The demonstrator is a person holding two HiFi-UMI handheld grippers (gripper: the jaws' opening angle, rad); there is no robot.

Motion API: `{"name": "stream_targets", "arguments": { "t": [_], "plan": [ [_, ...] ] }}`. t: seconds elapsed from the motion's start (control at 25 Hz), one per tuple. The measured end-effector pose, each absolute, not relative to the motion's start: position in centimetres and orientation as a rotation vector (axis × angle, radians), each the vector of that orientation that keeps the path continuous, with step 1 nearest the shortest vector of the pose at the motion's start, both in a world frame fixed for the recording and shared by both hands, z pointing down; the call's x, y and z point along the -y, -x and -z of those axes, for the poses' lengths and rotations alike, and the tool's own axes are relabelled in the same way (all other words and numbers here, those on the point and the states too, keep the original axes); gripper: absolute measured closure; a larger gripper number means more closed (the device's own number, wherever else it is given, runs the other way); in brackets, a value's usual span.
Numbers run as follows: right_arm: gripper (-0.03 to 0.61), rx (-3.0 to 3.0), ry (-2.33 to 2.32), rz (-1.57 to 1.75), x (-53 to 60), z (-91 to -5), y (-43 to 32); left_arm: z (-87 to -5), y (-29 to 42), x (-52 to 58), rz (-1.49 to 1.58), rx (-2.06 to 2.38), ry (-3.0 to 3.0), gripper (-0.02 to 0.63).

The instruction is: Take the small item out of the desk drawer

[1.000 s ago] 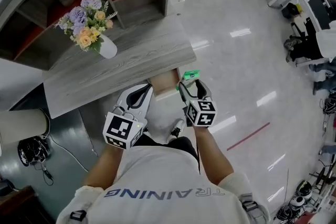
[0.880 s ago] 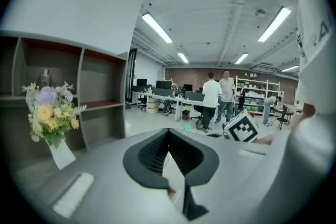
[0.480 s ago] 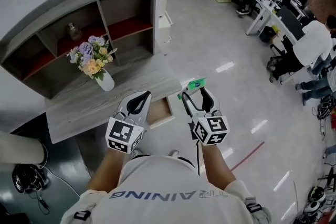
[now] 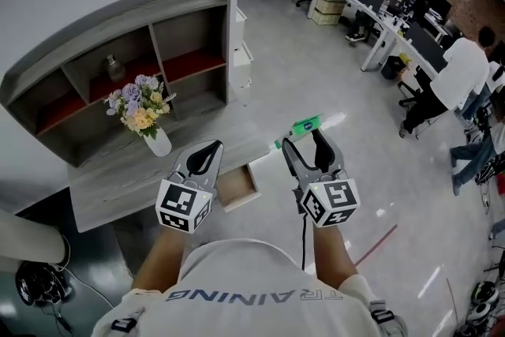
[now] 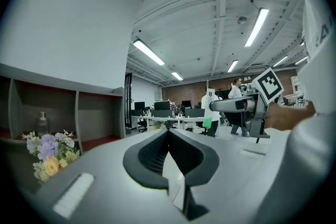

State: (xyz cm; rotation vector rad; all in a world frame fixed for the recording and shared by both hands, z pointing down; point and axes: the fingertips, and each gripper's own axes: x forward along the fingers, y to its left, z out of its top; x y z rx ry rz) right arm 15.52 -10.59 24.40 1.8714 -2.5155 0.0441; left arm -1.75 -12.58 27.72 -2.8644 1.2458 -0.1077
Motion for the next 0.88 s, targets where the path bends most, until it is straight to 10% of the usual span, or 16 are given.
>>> {"name": "stream_targets", "arguments": {
  "t": [0.88],
  "plan": [
    [0.258, 2.478, -1.89, -0.109, 10.8, -26.3, -15.3, -28.8, 1.2, 13.0, 0.118, -1.182, 2.918, 0.615]
  ]
}}
